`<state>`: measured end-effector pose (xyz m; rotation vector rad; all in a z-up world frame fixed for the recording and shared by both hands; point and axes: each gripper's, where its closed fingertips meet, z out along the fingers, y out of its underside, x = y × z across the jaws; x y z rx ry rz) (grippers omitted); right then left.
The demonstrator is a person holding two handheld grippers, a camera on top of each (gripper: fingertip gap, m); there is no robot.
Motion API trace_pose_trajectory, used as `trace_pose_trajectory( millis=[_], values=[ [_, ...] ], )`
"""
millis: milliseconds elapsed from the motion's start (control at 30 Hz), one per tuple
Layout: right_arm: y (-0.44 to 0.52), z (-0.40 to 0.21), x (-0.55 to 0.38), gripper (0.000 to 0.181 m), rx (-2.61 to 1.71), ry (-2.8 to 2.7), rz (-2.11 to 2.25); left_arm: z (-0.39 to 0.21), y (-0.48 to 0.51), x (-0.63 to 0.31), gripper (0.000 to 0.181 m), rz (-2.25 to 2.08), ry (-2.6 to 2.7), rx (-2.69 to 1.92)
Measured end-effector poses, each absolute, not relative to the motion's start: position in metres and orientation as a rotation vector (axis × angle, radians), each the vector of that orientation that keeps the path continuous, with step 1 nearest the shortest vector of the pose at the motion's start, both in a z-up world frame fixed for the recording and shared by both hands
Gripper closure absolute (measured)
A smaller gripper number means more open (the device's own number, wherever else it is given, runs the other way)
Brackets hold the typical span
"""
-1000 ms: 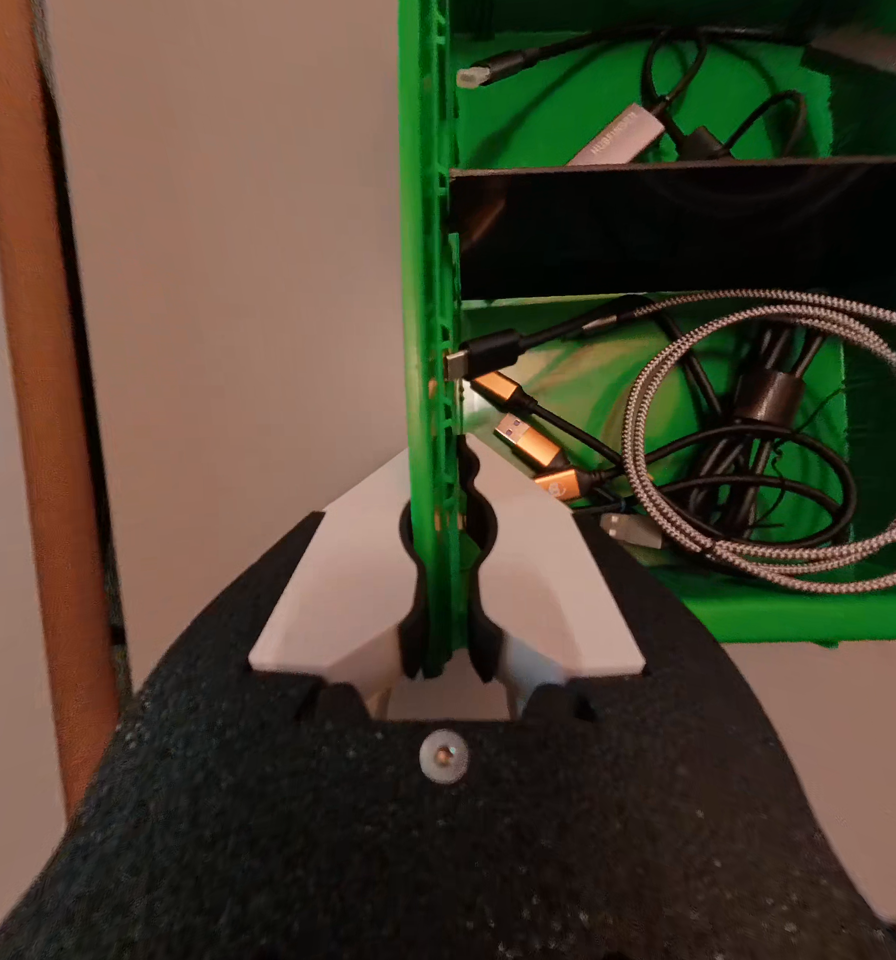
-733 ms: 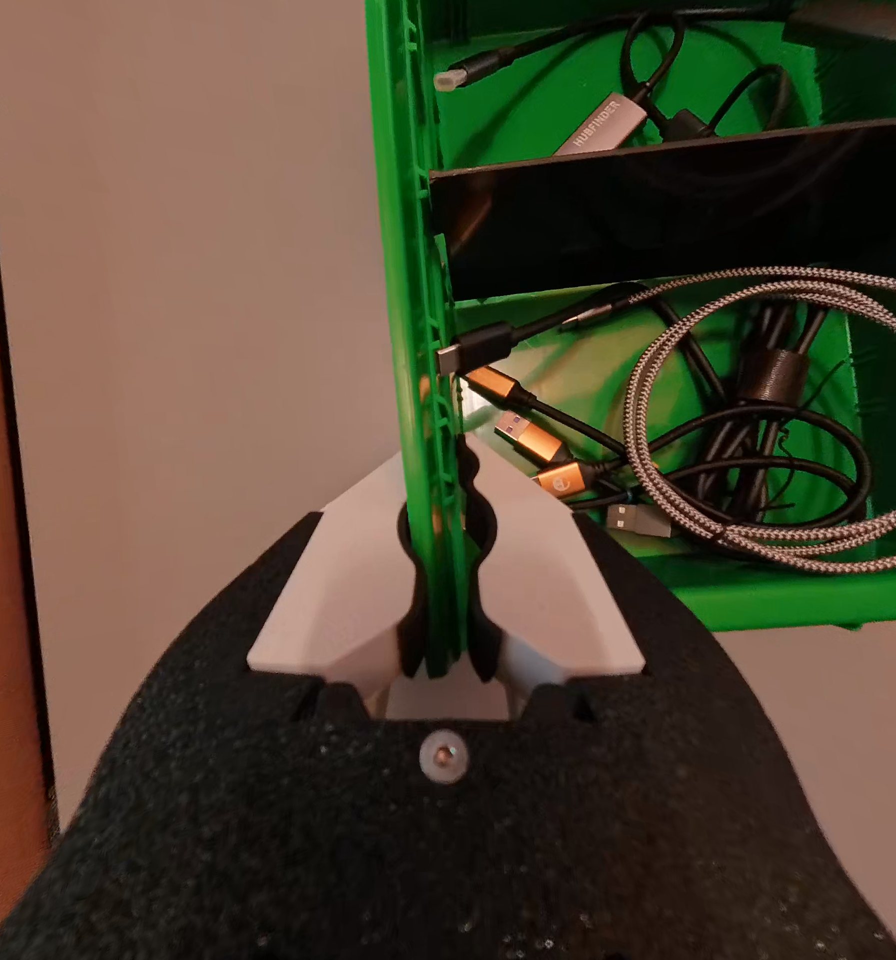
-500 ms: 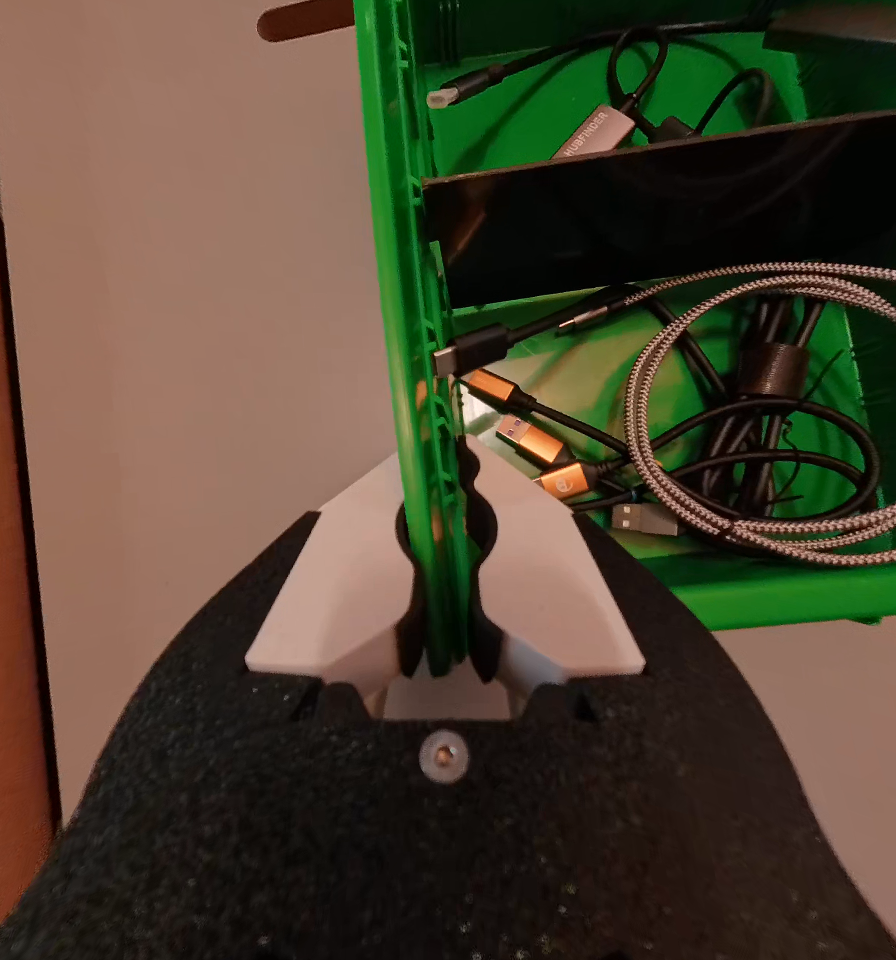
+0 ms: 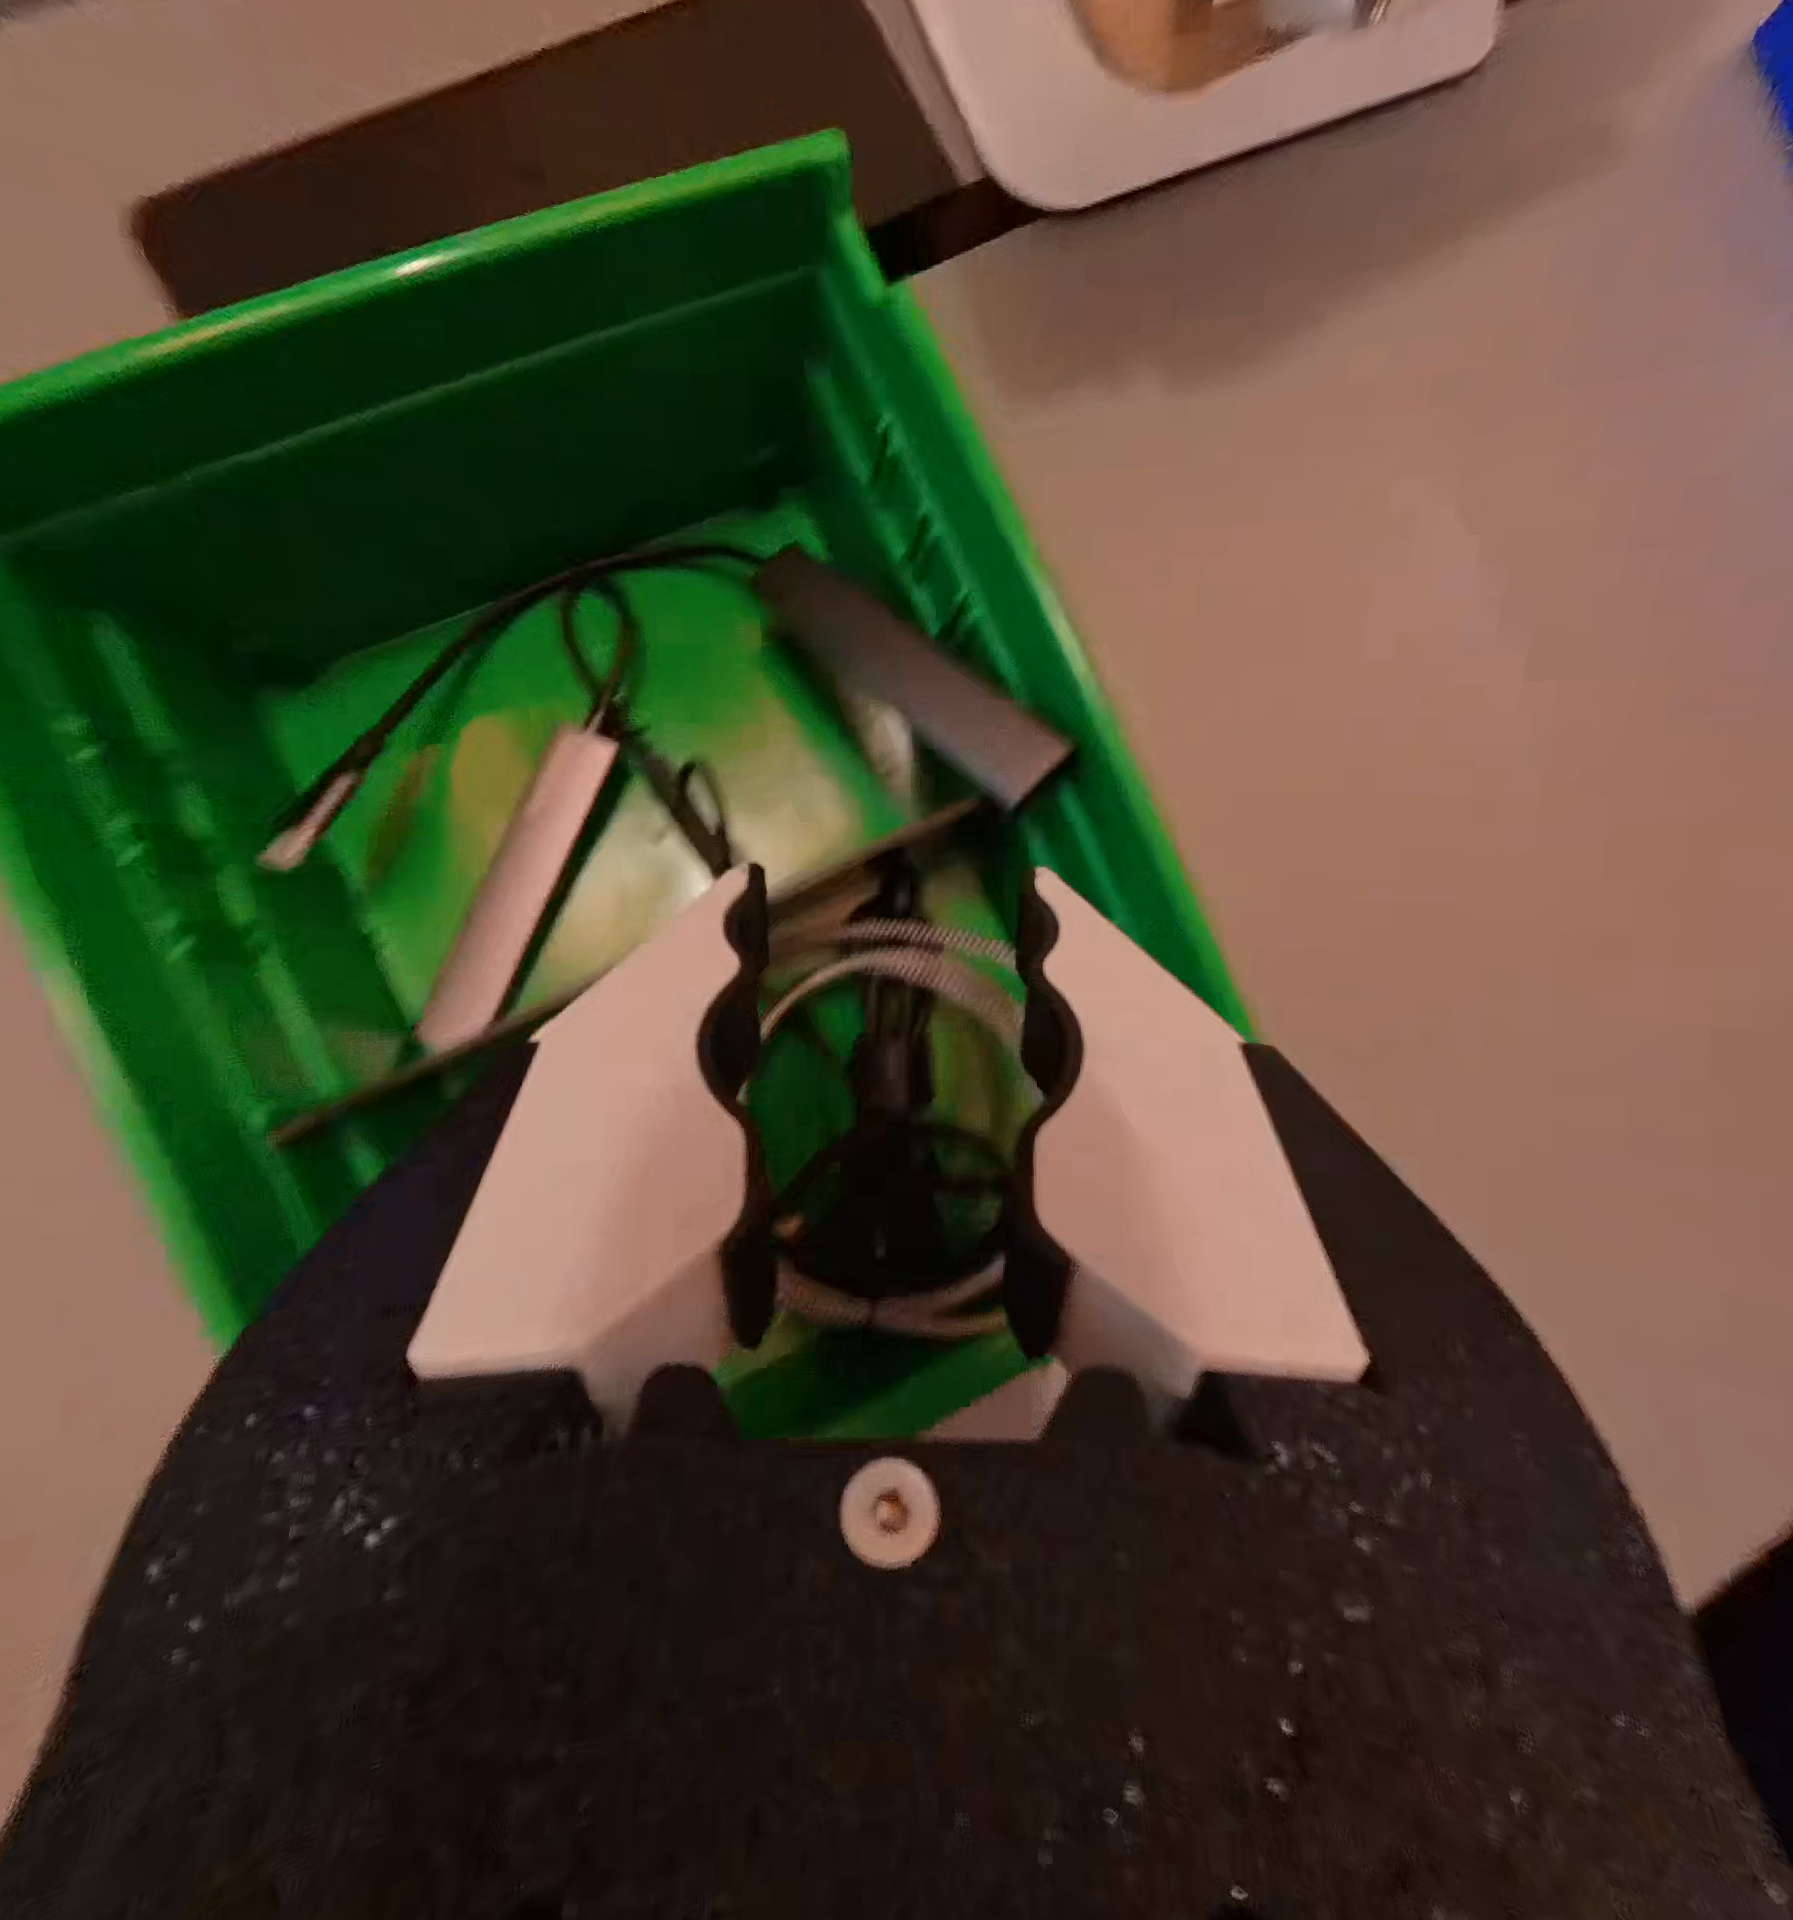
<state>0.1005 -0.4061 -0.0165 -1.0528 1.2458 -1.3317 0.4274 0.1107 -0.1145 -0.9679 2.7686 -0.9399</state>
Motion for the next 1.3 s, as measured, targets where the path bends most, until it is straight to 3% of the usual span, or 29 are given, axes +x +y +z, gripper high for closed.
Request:
trace_pose_trajectory(
  millis=[33, 133, 267, 333, 567, 633, 667, 767, 867, 967, 1067, 1133, 1200, 1300],
  values=[
    [-0.375, -0.017, 0.108, 0.107, -1.133, 1.152, -1.230, -0.117, 0.096, 0.434, 0.135, -0.953, 2.813, -1.028],
    [-0.307, -0.029, 0.120, 0.112, -1.274, 0.945, -0.981, -0.138, 0.070, 0.450, 0.124, -0.897, 2.975, -1.330],
    [-0.278, -0.045, 0.129, 0.113, -1.258, 0.887, -0.888, -0.168, 0.059, 0.462, 0.126, -0.816, 3.030, -1.852],
    [-0.266, -0.057, 0.131, 0.114, -1.305, 0.852, -0.866, -0.173, 0.054, 0.463, 0.138, -0.834, 3.048, -1.920],
    [-0.227, -0.084, 0.136, 0.106, -1.530, 0.759, -0.852, -0.175, 0.037, 0.453, 0.145, -0.889, 3.160, -1.803],
    [-0.221, -0.089, 0.137, 0.108, -1.568, 0.741, -0.863, -0.173, 0.036, 0.450, 0.179, -0.962, 3.193, -1.684],
    [-0.218, -0.092, 0.137, 0.108, -1.589, 0.730, -0.867, -0.165, 0.030, 0.450, 0.181, -1.103, 3.187, -1.611],
    [-0.211, -0.094, 0.138, 0.112, -1.599, 0.693, -0.884, -0.129, 0.014, 0.451, 0.181, -1.517, 3.077, -1.484],
    [-0.206, -0.095, 0.140, 0.113, -1.589, 0.681, -0.869, -0.136, 0.032, 0.447, 0.181, -1.292, 3.056, -1.386],
    [-0.204, -0.097, 0.140, 0.115, -1.612, 0.659, -0.899, -0.130, 0.050, 0.469, 0.181, -1.283, 2.813, -1.583],
    [-0.203, -0.096, 0.139, 0.116, -1.619, 0.631, -0.936, -0.124, 0.058, 0.478, 0.148, -1.332, 2.711, -1.700],
    [-0.204, -0.096, 0.140, 0.119, -1.603, 0.630, -0.941, -0.131, 0.059, 0.474, 0.141, -1.235, 2.760, -1.735],
    [-0.204, -0.099, 0.141, 0.119, -1.611, 0.634, -0.929, -0.142, 0.059, 0.472, 0.124, -1.069, 2.797, -1.742],
    [-0.206, -0.101, 0.142, 0.117, -1.624, 0.636, -0.947, -0.154, 0.053, 0.469, 0.124, -0.834, 2.886, -1.600]
  ],
)
